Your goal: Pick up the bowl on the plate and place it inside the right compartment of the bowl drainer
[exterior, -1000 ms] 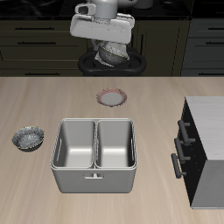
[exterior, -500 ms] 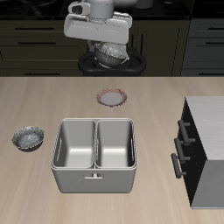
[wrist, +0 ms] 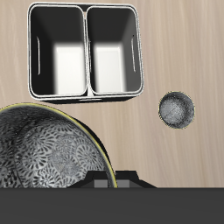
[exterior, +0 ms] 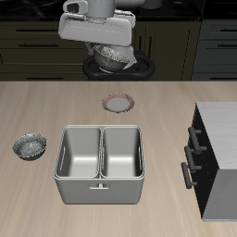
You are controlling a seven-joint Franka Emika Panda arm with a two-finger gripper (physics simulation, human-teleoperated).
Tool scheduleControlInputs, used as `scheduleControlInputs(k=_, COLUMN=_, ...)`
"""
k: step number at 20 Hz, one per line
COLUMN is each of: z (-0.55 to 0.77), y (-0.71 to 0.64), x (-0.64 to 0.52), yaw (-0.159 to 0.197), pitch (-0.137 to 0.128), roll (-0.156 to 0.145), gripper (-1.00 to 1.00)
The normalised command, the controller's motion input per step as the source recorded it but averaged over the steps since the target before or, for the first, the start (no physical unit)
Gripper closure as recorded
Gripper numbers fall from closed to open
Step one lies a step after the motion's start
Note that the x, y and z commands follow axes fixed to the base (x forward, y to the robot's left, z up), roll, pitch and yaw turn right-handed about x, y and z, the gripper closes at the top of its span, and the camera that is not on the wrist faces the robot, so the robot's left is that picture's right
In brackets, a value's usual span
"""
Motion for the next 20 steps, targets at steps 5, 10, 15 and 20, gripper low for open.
scheduleControlInputs(k=5, z=0.04, y=-0.09, x=0.33, yaw=0.035, pitch=0.001, roll=-0.006, gripper=1.0)
scheduleControlInputs(k=10, z=0.03, y=-0.18, x=0.39, yaw=-0.021, pitch=0.022, roll=-0.016, gripper=1.0)
scheduleControlInputs(k=15, z=-0.03, y=-0.13, x=0.32, yaw=-0.004, pitch=0.006, roll=-0.005, gripper=1.0)
scheduleControlInputs(k=20, z=-0.06, y=-0.06, x=0.28, yaw=-0.017, pitch=0.015, roll=0.001, gripper=1.0)
